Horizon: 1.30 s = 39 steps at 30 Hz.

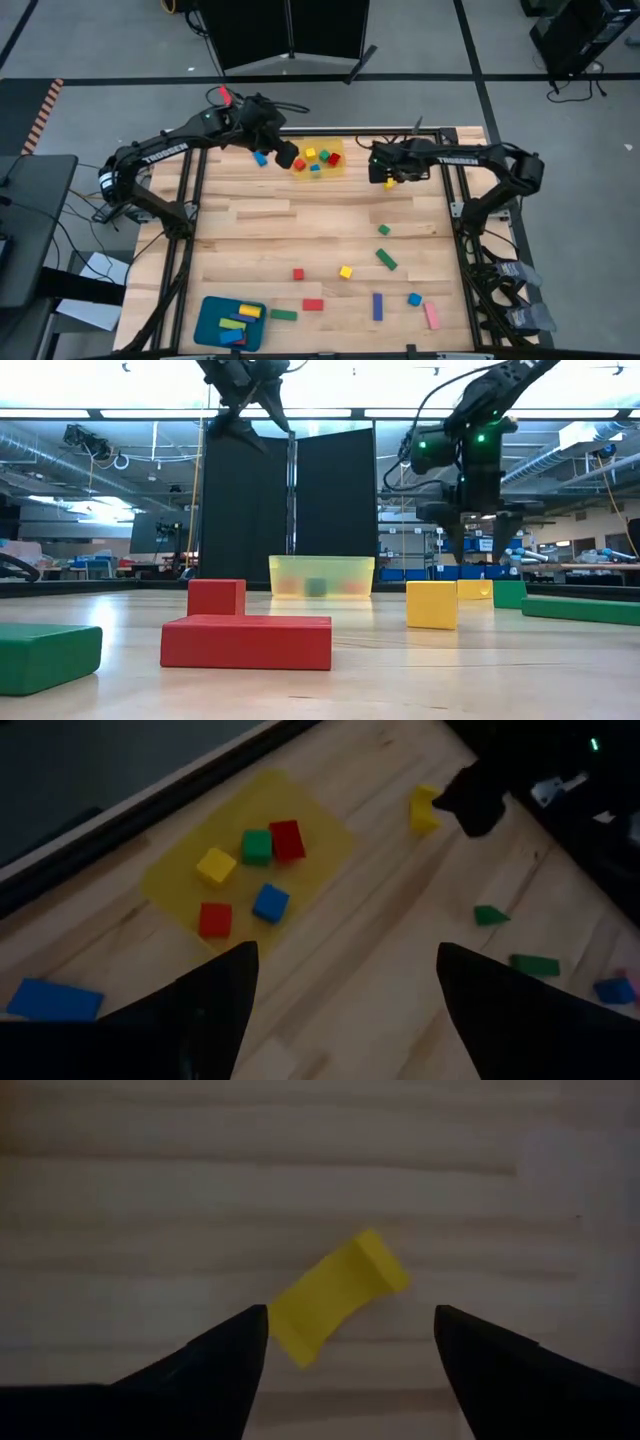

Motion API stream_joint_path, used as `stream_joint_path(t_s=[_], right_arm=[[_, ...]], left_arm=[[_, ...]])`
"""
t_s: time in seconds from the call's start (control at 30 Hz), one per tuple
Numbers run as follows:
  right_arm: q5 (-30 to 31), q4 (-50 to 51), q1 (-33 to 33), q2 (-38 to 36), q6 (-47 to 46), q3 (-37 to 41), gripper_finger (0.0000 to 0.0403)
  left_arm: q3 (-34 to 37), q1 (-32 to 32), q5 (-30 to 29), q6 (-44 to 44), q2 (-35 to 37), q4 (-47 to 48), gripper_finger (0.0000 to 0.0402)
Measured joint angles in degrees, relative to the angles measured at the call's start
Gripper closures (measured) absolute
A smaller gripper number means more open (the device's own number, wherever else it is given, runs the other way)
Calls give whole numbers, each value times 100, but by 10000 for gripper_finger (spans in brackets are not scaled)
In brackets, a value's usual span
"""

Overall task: Sort blocks by size
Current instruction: Put the yellow arch into the yellow bin

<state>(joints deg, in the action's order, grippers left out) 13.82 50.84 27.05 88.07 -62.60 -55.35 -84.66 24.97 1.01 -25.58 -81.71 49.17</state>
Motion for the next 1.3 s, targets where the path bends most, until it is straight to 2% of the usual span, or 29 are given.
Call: stream_joint_path(t_s=[0.47,0.6,0.83,1.0,1.3], right_arm=[[-566,-378,827,92,1008,181,121],[-796,-617,871,92,1071,517,121],[-826,-1013,791,92,1183,825,131],[-783,-1298,791,92,1229,887,169],[-754,-1389,791,92,1360,887,267]], left_arm=[[0,-33,-310,129,271,185,88],[0,-33,-310,130,271,156,88],[0,-33,-314,122,271,133,88],[0,-33,-335,118,271,100,88],[0,-33,-352,92,269,90,88]])
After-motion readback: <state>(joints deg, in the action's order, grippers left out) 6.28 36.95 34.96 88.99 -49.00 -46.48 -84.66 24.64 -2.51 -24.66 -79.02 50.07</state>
